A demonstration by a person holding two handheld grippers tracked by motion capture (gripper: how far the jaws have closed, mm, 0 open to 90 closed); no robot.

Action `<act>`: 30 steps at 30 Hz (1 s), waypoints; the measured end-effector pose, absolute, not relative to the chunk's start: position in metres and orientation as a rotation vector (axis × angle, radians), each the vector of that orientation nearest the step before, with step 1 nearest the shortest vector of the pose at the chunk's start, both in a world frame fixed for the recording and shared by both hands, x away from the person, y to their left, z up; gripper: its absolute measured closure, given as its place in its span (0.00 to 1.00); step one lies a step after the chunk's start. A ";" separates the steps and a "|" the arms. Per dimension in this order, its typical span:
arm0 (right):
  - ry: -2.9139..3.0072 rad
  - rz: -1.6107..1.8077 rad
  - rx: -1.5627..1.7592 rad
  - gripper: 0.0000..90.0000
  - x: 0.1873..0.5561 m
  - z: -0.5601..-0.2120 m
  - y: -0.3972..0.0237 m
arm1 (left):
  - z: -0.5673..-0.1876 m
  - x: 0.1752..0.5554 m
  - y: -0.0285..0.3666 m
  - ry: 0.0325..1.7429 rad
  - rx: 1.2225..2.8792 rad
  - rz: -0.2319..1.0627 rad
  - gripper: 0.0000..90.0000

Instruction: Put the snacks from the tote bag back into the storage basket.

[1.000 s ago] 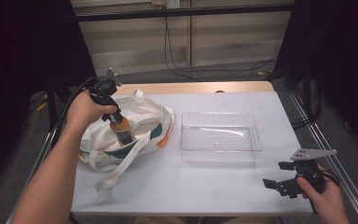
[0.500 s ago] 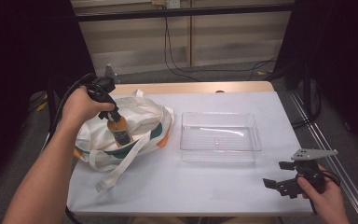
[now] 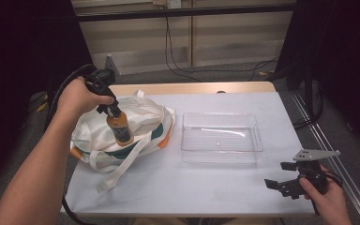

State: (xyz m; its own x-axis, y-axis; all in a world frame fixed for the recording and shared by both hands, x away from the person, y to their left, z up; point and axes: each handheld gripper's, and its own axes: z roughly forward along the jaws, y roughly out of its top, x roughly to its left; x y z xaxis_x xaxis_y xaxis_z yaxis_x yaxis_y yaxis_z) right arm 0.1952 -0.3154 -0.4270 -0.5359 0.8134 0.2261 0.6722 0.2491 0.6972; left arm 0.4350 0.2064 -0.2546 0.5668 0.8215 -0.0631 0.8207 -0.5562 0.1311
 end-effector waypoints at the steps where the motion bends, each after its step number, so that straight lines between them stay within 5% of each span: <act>1: 2.335 1.156 1.404 0.03 0.195 -0.427 -0.316 | -0.251 0.435 0.206 1.389 2.662 0.009 0.66; 30: 2.343 1.157 1.399 0.03 0.196 -0.428 -0.315 | -0.183 0.413 0.169 1.210 2.727 0.044 0.66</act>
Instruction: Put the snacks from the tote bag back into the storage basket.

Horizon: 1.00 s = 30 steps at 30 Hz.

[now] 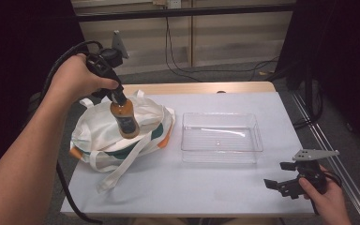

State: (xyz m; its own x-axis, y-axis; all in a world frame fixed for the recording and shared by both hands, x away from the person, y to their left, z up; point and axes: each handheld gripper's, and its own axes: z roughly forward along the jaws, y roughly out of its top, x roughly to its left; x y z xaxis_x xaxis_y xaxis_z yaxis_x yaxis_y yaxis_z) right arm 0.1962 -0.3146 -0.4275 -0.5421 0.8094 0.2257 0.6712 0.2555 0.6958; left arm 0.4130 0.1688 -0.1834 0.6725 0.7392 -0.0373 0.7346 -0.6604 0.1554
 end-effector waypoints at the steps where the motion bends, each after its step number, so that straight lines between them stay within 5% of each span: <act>1: 2.344 1.157 1.398 0.03 0.196 -0.427 -0.315 | -0.182 0.412 0.167 1.200 2.732 0.045 0.66; 30: 2.343 1.164 1.402 0.03 0.195 -0.427 -0.316 | -0.171 0.400 0.111 0.994 2.812 0.002 0.66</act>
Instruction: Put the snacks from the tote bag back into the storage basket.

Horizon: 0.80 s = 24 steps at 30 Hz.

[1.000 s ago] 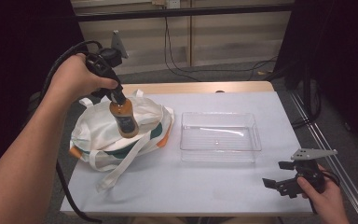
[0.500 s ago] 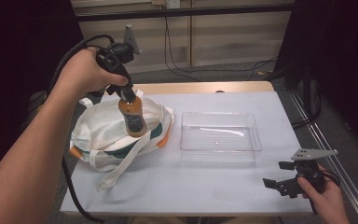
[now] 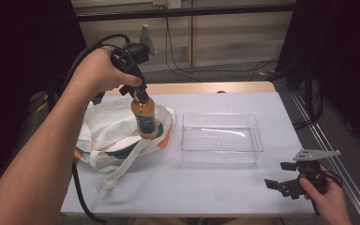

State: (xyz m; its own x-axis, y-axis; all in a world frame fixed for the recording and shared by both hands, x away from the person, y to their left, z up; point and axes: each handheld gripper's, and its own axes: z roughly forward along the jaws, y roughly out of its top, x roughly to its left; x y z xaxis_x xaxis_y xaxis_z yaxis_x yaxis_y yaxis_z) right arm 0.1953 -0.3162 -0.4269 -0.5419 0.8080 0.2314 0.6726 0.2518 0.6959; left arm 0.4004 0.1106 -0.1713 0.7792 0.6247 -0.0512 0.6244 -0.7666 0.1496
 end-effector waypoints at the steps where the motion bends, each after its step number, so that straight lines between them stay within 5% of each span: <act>1: 2.342 1.164 1.404 0.03 0.195 -0.427 -0.316 | -0.172 0.400 0.109 0.990 2.814 -0.001 0.66; 24: 2.336 1.175 1.400 0.03 0.194 -0.426 -0.317 | -0.174 0.393 0.068 0.895 2.837 -0.024 0.66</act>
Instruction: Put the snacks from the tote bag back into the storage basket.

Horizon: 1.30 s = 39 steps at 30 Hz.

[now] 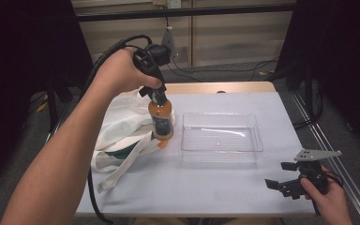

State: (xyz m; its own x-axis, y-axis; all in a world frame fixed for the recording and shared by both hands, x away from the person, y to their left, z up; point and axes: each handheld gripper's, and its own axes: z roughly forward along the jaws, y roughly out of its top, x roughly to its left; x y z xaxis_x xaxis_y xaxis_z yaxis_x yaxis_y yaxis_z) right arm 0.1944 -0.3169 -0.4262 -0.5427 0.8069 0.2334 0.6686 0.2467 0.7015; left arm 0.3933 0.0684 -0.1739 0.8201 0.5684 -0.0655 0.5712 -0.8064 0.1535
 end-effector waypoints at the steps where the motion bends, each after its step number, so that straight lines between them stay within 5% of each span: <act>1: 2.337 1.173 1.399 0.03 0.194 -0.426 -0.317 | -0.173 0.393 0.067 0.886 2.842 -0.019 0.66; 39: 2.335 1.179 1.393 0.03 0.193 -0.425 -0.318 | -0.185 0.393 0.029 0.816 2.876 -0.062 0.66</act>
State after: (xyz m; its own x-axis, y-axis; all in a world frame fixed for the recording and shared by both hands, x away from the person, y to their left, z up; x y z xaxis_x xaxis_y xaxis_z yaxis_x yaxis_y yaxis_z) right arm 0.1931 -0.3182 -0.4252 -0.5457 0.8054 0.2314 0.6644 0.2477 0.7051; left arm 0.3928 0.0287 -0.1850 0.8510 0.5188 -0.0809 0.5251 -0.8404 0.1342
